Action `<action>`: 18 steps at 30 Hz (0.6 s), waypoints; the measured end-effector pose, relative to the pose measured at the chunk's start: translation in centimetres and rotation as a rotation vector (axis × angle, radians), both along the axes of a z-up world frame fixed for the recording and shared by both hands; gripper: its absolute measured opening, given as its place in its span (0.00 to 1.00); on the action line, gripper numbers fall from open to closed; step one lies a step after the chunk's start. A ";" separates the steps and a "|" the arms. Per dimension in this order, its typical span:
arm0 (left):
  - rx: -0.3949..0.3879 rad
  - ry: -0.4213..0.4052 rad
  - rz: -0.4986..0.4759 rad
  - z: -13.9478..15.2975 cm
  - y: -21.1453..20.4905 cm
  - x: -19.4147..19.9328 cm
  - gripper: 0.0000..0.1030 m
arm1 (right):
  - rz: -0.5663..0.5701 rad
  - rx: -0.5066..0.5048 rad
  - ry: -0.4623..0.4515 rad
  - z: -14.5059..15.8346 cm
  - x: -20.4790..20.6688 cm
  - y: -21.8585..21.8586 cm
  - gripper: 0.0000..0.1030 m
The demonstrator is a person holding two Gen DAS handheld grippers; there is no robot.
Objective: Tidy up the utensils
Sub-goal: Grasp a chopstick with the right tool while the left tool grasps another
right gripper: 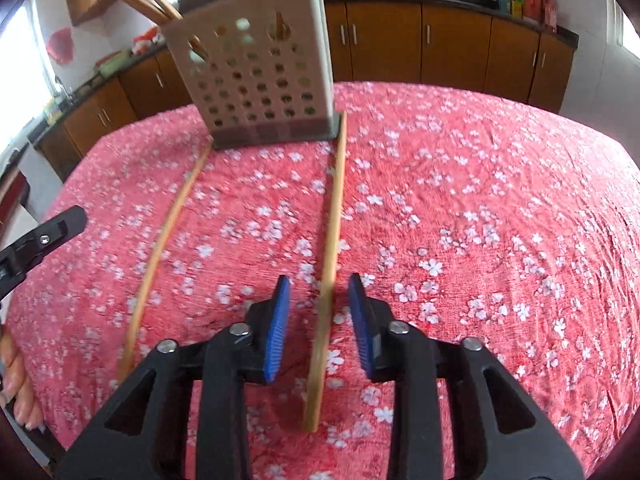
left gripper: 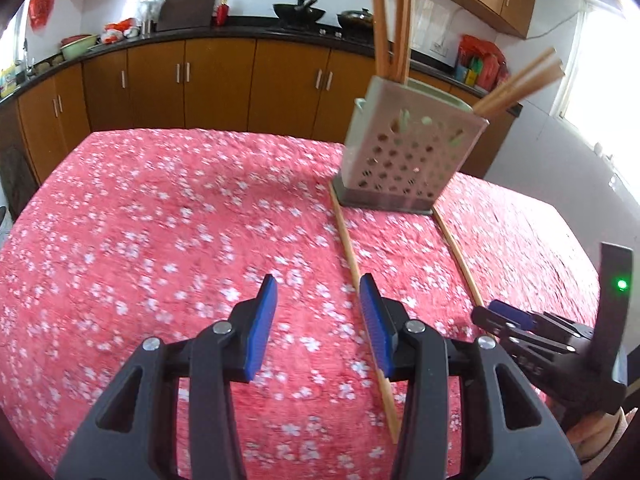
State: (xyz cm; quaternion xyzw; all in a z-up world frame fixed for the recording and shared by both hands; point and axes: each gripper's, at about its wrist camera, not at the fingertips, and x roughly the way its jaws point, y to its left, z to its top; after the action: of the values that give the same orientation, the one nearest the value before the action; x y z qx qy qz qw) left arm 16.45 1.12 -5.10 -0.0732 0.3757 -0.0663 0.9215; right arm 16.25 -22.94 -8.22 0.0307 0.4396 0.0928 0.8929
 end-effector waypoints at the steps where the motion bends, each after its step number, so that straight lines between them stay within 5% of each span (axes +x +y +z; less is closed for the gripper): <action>1: -0.001 0.005 -0.004 -0.1 -0.2 0.1 0.42 | -0.003 -0.010 -0.003 0.0 0.1 0.1 0.19; 2: -0.003 0.013 -0.012 -0.4 -0.9 0.2 0.42 | -0.007 -0.016 -0.007 -0.1 0.1 -0.2 0.09; 11: 0.050 0.098 -0.053 -2.8 -4.8 2.1 0.34 | -0.109 -0.011 -0.014 0.1 -0.2 -4.1 0.08; 18: 0.121 0.124 0.006 -4.0 -5.1 3.1 0.08 | -0.133 -0.006 -0.012 0.3 -1.2 -6.2 0.08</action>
State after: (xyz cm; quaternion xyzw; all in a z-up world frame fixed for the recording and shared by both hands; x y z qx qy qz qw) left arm 19.54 -3.97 -9.10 -0.0226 0.4353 -0.0360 0.8993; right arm 15.09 -29.12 -7.90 0.0566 0.4314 0.0324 0.8998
